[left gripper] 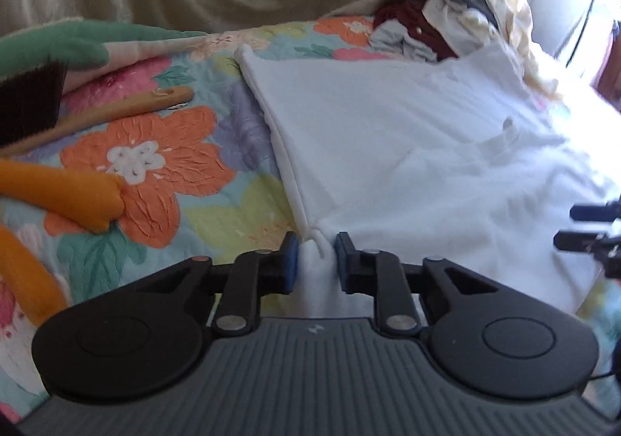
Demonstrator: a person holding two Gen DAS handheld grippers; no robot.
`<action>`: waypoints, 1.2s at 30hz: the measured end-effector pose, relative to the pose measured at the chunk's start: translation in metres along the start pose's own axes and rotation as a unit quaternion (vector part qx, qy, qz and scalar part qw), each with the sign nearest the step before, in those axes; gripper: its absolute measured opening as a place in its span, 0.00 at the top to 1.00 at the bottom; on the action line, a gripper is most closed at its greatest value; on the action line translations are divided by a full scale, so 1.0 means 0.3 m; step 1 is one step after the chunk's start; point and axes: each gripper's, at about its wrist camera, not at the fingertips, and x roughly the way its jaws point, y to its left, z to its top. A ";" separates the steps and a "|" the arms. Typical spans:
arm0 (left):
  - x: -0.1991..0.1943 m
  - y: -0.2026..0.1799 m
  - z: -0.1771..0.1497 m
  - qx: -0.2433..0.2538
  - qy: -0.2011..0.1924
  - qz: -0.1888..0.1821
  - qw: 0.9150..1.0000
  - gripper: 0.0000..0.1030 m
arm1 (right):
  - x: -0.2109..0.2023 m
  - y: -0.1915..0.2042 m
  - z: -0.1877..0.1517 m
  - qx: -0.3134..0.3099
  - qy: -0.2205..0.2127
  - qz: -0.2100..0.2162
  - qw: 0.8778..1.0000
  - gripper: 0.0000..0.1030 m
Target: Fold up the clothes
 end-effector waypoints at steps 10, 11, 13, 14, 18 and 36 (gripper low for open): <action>-0.135 -0.017 0.069 0.007 -0.088 0.015 0.996 0.94 | 0.012 0.056 -0.033 -0.037 0.029 0.016 0.999 0.44; -0.157 -0.022 0.085 0.014 -0.102 0.017 0.995 0.94 | 0.011 0.058 -0.034 -0.036 0.032 0.024 0.999 0.43; -0.110 -0.045 0.092 0.029 -0.074 0.035 0.996 0.94 | 0.012 0.062 -0.037 -0.037 0.036 0.035 0.998 0.41; -0.077 -0.050 0.083 0.036 -0.059 0.047 0.997 0.93 | 0.017 0.068 -0.043 -0.043 0.040 0.036 0.998 0.39; 0.061 -0.036 0.000 0.051 0.015 0.080 0.995 0.92 | 0.021 0.074 -0.051 -0.054 0.045 0.033 0.997 0.39; -0.262 -0.042 -0.181 0.144 -0.011 -0.063 0.987 0.59 | -0.052 0.064 -0.002 -0.016 -0.027 0.100 0.994 0.39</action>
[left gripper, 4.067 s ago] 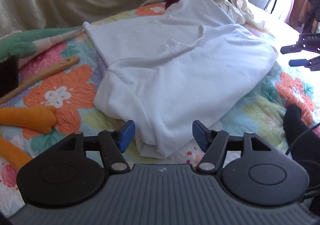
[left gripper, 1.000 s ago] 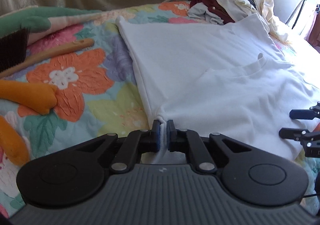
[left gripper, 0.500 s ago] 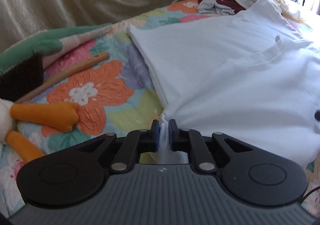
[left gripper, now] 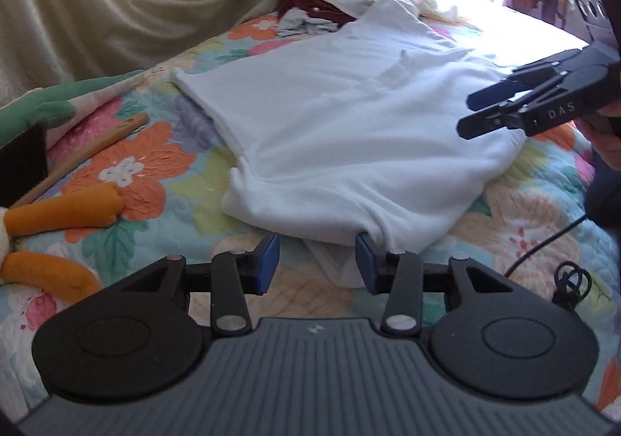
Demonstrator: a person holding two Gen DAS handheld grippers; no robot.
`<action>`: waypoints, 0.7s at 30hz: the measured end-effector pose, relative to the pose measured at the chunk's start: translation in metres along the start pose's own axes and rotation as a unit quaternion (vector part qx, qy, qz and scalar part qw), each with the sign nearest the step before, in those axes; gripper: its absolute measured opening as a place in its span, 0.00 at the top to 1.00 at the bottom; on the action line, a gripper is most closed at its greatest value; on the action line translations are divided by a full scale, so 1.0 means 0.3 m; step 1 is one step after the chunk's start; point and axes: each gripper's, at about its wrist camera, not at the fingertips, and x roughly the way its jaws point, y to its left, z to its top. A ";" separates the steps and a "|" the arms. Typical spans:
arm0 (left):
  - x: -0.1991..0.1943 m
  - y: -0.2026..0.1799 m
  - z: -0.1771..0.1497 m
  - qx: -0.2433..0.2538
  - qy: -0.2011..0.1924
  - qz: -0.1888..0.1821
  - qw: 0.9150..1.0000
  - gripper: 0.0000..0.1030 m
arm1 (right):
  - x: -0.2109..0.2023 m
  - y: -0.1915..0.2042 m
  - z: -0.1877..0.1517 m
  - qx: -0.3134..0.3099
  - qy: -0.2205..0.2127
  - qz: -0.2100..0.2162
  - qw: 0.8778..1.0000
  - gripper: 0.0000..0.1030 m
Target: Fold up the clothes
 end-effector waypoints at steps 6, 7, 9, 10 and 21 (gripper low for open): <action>0.022 0.027 -0.017 -0.051 -0.008 -0.074 0.996 0.64 | 0.026 0.041 -0.015 -0.003 0.017 0.034 0.999 0.39; 0.016 0.033 -0.020 -0.054 -0.016 -0.085 0.995 0.64 | 0.030 0.046 -0.018 -0.003 0.020 0.034 0.999 0.39; 0.028 0.039 -0.013 -0.058 -0.017 -0.096 0.994 0.64 | 0.046 0.034 -0.030 0.009 0.026 0.038 0.999 0.39; 0.041 0.045 -0.009 -0.065 -0.012 -0.100 0.993 0.61 | 0.057 0.029 -0.037 0.014 0.029 0.037 0.999 0.39; 0.123 0.074 -0.003 -0.145 0.142 -0.013 0.979 0.88 | 0.096 0.001 -0.108 0.026 0.047 0.016 0.998 0.35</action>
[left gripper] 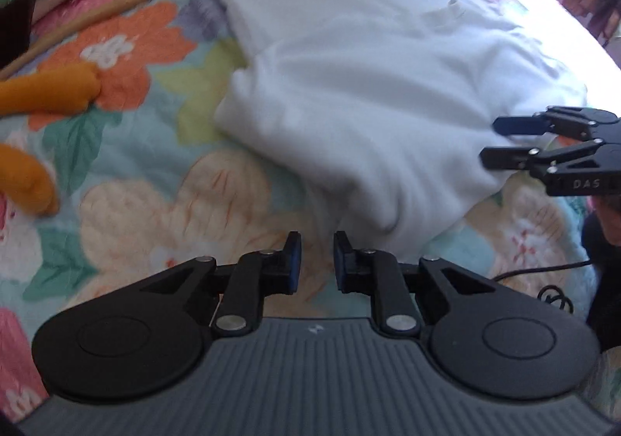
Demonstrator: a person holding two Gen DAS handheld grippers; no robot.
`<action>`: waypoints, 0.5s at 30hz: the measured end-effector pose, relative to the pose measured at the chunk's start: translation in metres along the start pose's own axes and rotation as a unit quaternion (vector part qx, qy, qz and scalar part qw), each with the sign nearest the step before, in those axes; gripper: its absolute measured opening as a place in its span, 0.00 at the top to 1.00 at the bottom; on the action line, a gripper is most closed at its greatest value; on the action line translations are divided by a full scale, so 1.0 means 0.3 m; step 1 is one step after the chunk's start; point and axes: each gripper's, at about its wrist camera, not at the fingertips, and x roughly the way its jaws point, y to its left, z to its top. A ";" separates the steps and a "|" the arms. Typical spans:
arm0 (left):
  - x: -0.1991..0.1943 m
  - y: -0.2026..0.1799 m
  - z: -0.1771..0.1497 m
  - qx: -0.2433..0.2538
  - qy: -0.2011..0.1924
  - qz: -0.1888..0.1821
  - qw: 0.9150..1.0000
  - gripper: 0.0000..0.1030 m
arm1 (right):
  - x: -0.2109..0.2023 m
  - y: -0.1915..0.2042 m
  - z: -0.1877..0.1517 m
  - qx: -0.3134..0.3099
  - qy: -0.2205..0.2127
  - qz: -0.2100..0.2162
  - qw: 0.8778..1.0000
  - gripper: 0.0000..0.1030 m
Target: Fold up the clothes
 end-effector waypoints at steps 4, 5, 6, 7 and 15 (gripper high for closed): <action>0.002 0.046 -0.033 -0.025 0.000 0.010 1.000 0.90 | -0.003 -0.005 0.000 -0.003 0.001 -0.002 1.000 0.35; -0.007 0.041 -0.029 -0.025 -0.007 0.002 1.000 0.90 | -0.005 -0.006 0.000 -0.005 0.000 -0.003 1.000 0.35; -0.024 0.029 -0.024 -0.019 -0.019 -0.007 1.000 0.90 | -0.009 -0.004 -0.001 -0.007 -0.001 -0.008 1.000 0.35; -0.042 0.015 -0.019 -0.013 -0.032 -0.014 0.999 0.90 | -0.014 -0.003 0.000 -0.010 -0.002 -0.014 1.000 0.35; -0.208 -0.123 0.026 0.053 -0.126 -0.024 0.990 0.16 | -0.065 -0.165 -0.004 0.095 -0.021 -0.158 0.983 0.36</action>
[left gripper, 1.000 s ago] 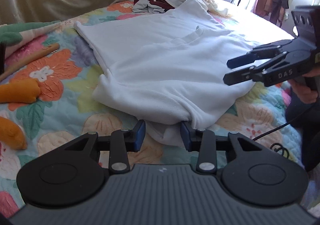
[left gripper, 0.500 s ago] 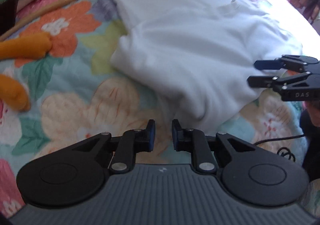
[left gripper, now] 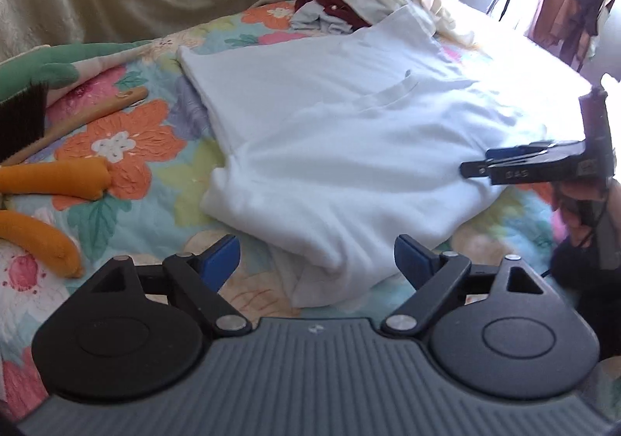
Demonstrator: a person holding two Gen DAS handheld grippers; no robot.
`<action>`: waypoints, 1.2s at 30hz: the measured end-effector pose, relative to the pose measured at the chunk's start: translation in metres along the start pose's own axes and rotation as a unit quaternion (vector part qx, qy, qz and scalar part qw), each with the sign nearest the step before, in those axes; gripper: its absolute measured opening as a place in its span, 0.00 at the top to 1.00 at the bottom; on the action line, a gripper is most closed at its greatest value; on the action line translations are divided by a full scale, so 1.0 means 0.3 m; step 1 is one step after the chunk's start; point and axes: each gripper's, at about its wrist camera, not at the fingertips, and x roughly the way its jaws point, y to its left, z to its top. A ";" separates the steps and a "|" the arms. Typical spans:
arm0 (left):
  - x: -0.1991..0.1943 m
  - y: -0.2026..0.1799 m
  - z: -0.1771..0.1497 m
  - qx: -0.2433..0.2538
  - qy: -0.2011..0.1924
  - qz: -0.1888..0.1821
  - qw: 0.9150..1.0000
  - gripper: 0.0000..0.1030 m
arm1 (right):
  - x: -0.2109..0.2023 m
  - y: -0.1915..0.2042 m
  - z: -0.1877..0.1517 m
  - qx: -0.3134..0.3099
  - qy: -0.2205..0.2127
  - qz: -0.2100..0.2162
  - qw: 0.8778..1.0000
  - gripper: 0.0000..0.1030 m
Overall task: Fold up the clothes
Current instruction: 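Grasp the shirt hem with the right gripper while the left gripper grasps the hem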
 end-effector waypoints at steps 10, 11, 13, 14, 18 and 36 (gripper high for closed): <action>0.103 -0.141 0.052 0.104 -0.020 0.006 0.994 0.15 | -0.070 -0.236 0.009 0.149 -0.039 -0.086 0.984 0.38; 0.122 -0.146 0.050 0.106 -0.013 -0.002 0.994 0.15 | -0.084 -0.271 0.003 0.181 -0.045 -0.085 0.979 0.38; 0.152 -0.158 0.040 0.119 -0.003 -0.001 0.993 0.15 | -0.112 -0.321 -0.004 0.222 -0.055 -0.107 0.968 0.37; 0.163 -0.166 0.034 0.131 0.000 0.006 0.991 0.15 | -0.121 -0.345 -0.010 0.243 -0.054 -0.118 0.961 0.37; 0.179 -0.171 -0.005 0.176 0.022 0.038 0.983 0.15 | -0.120 -0.430 -0.048 0.306 -0.030 -0.153 0.939 0.32; 0.214 -0.288 -0.171 0.406 -0.019 0.109 0.907 0.51 | -0.112 -0.362 -0.057 0.302 -0.077 0.005 0.950 0.47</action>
